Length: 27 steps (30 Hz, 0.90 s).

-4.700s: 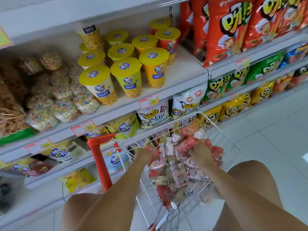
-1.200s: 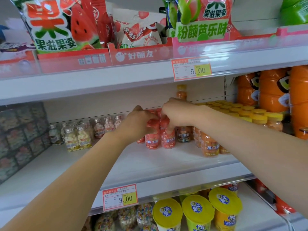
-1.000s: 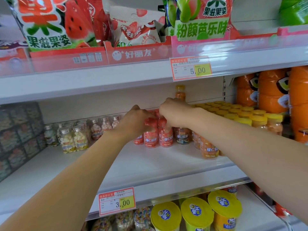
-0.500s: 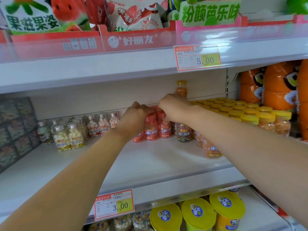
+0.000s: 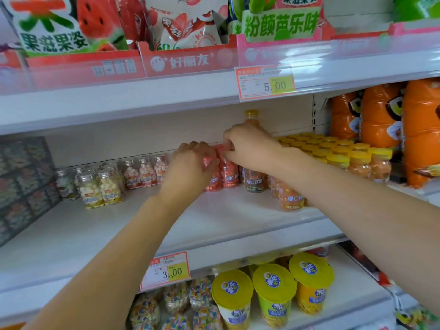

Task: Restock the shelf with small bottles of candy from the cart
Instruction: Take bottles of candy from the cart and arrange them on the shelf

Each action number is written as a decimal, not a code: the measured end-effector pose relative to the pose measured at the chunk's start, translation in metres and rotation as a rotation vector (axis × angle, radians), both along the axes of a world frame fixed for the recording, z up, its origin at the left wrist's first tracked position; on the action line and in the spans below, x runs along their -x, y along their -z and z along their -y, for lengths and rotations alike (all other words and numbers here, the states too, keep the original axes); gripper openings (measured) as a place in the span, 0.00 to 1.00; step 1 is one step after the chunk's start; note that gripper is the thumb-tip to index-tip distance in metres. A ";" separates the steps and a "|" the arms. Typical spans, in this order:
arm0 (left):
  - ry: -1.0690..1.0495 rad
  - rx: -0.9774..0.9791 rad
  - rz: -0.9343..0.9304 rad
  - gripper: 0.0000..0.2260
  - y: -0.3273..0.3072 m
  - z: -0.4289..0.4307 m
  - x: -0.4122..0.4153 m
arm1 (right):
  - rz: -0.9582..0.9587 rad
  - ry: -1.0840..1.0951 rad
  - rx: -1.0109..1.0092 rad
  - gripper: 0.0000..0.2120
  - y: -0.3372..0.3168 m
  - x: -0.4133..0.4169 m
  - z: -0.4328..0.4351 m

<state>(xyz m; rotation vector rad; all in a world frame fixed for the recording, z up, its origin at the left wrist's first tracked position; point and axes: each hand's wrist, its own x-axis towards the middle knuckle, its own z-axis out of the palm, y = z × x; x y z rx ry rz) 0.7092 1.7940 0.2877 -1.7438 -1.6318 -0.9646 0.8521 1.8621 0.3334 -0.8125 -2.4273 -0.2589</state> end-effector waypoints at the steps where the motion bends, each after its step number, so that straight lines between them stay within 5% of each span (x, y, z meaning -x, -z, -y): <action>1: 0.055 -0.028 0.057 0.06 0.005 0.016 -0.012 | -0.020 -0.013 -0.013 0.10 0.001 -0.009 0.011; 5: 0.168 0.024 0.196 0.18 0.046 0.080 -0.064 | -0.068 -0.056 0.007 0.16 0.023 -0.057 0.066; 12: 0.263 0.436 0.370 0.25 0.163 0.152 -0.131 | -0.024 -0.053 0.314 0.21 0.140 -0.144 0.130; 18: 0.250 0.990 0.487 0.08 0.280 0.171 -0.173 | -0.177 0.169 0.884 0.13 0.294 -0.220 0.149; 21: 0.158 1.200 0.552 0.08 0.336 0.172 -0.193 | -0.088 0.373 1.082 0.07 0.381 -0.243 0.154; 27: 0.034 1.615 0.415 0.13 0.424 0.167 -0.230 | 0.267 0.487 1.242 0.17 0.483 -0.254 0.182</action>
